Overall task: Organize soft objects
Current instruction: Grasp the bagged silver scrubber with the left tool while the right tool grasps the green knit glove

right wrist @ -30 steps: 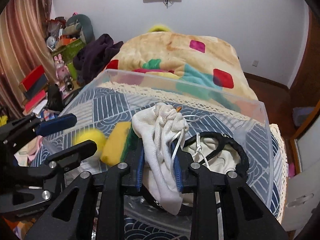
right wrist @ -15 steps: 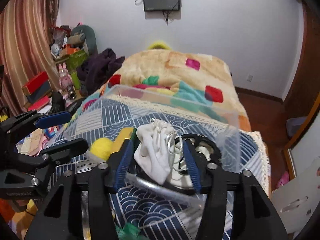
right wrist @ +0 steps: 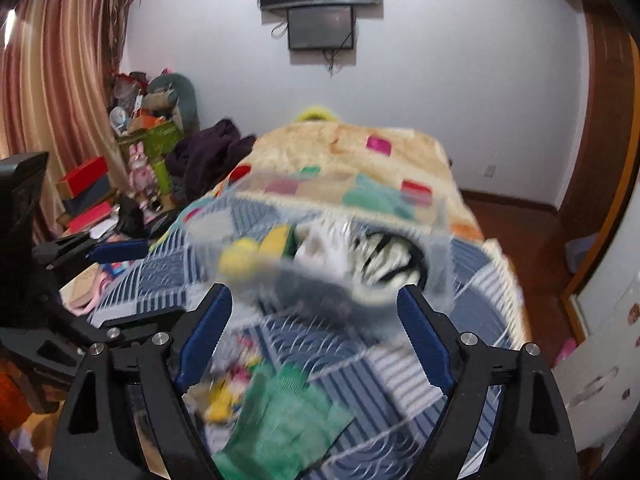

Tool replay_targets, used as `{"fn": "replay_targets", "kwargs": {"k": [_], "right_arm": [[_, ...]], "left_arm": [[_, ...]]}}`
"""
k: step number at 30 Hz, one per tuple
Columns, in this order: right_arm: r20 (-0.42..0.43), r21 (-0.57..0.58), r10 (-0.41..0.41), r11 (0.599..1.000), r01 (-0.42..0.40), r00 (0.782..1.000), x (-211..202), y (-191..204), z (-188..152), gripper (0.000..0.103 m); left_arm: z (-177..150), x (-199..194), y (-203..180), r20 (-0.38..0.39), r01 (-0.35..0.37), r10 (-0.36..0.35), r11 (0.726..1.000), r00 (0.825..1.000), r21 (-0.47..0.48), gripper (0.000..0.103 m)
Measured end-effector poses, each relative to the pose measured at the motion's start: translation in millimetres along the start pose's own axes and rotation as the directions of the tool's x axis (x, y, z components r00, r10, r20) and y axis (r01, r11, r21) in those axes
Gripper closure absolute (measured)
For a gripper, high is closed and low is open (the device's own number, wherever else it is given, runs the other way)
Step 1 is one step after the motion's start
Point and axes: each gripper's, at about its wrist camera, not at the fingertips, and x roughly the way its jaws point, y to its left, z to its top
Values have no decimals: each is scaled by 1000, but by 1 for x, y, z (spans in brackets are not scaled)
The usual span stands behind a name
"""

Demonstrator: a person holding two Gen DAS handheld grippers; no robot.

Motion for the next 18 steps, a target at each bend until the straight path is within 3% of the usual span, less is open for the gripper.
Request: {"fn": "replay_targets", "kwargs": {"k": [8,14,18], "right_arm": [[-129,80,23,997,-12,991,20,-6,-41,20],[-175,112,20,994,0,984,21,-11,-63,21],[-184,136,45,991,-20,982,19,-17,-71,45]], "left_arm": [[-33,19,-4,-85,11,-14,999,996,-32,5],[-38,23,-3,-89,5,-10,999,996,-53,5],[-36,20,-3,-51,17,-20,998,998,-62,7]]}}
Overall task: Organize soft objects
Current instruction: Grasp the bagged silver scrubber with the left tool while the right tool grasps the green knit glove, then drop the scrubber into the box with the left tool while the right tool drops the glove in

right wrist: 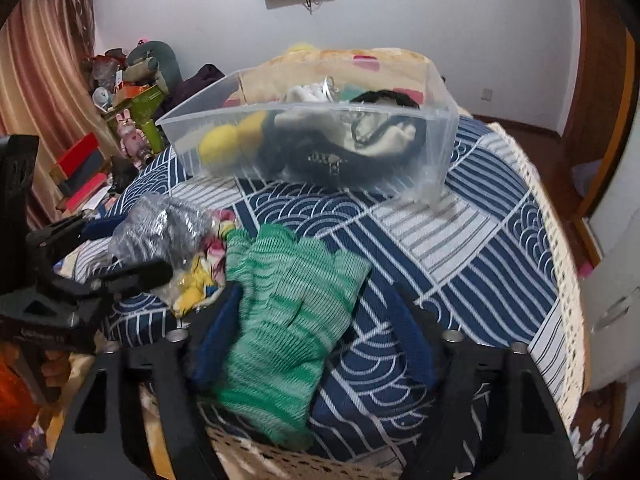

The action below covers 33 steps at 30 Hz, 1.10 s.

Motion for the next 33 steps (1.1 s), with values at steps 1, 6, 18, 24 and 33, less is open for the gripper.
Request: {"fn": "replay_targets", "kwargs": {"k": [1,6,18,24,33], "right_arm": [[-4,3,11,1000,-11,1000,0,-1,-2,54],[8,10,43,999,-44,999,-2,-3,-10,73],[95,11,-12,1000,11,995,-22,-5,1,81],[155,11,-39,999,38,987,-34,-9,15,81],[263,-3,-61,998,64,963,-46,-8,51,81]], "left_arm": [[0,-1,-1,4,25,-25,1000,1000,0,13],[-4,1,-6,5,15,-16,999,1000,31,30],[2,-11,4,48,3,-3,1000,999,7,45],[16,-24,9,108,-27,27,1000,994,6,45],[48,-41,16,235,-79,76,997,969,2,45]]}}
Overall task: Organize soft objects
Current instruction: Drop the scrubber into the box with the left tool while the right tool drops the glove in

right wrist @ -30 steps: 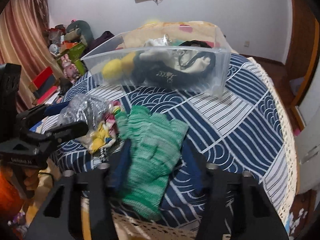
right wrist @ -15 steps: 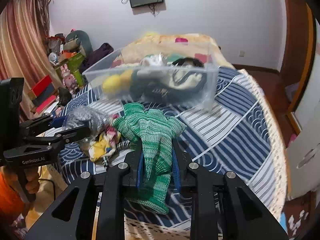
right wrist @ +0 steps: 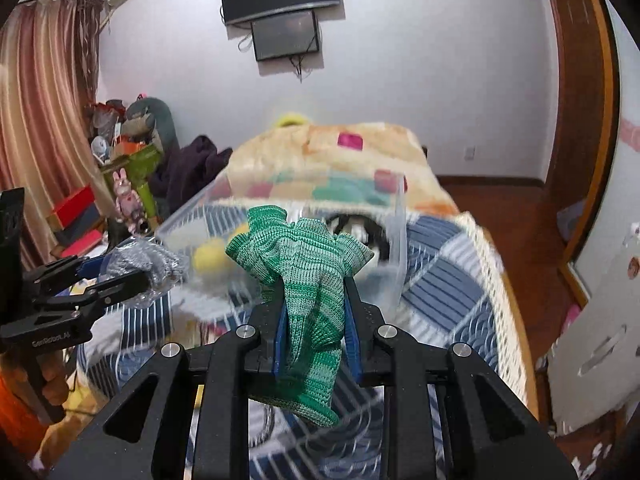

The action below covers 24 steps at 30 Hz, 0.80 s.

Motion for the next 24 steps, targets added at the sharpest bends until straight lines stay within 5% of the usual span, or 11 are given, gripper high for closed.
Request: {"fn": "replay_targets", "kwargs": {"k": [12,24], "right_arm": [[84,-31,-38,999,41,996,28,7,47,81],[-17,-42,-10,999,9,1000,79,16,59,81]], "left_arm": [[42,43,13,24,-68,68,997,997,21,45],[50,97,14,-57,-85,87,996,995,37,45]]}}
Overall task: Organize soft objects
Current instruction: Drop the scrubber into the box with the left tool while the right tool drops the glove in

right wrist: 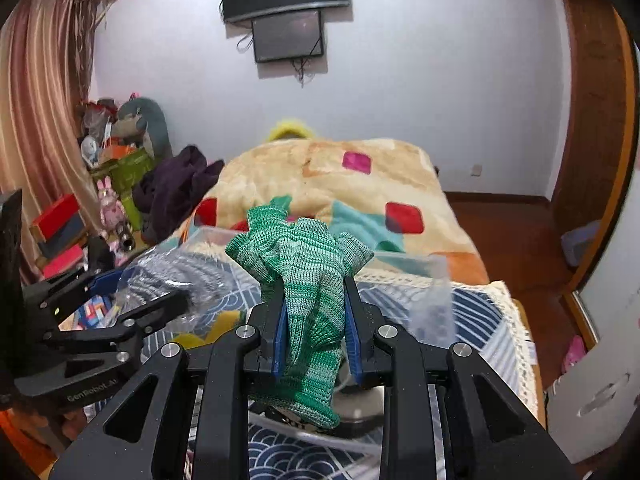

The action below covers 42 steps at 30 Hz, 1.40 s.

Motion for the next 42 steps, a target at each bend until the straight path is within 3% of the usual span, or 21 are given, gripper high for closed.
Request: {"fn": "replay_targets", "kwargs": {"k": [10,13,17,23,27,30,33,36,42], "right_arm": [[-138,-6,15,1000,-16,990,32,0,-8,80],[-160,-29,10,999,-15,987,34,2,-10,78],[-166,-34,9,999,-15,986,30,1,-9,74],[-141,-15,36,999,-39,989,15,-6,-4,66],[-90,-37,22,999,-26,996,-5,-6,1,56],[-47,-54,18,998,-21,999,-21,-4,4,55],[-15,-68,26,997,-27,1000,-35,0,2,44],[12,-80,32,996,-30,999,-46,3,-5,36],[2,-76,43,996,-43,999,-55,8,-27,36]], "left_arm": [[-3,14,-4,-33,-4,5,1000,999,13,40],[-3,9,-7,-21,-2,2,1000,1000,21,30],[-3,3,-9,-9,-2,3,1000,1000,25,25],[-1,-13,-8,2,21,-21,1000,1000,10,19],[3,-31,-9,29,36,-36,999,999,8,17],[3,-44,-9,48,54,-55,999,997,4,12],[0,-57,-11,55,66,-66,998,996,11,7],[-9,-64,-13,43,81,-81,997,996,15,6],[-39,-65,-18,-32,108,-107,994,994,20,6]]}}
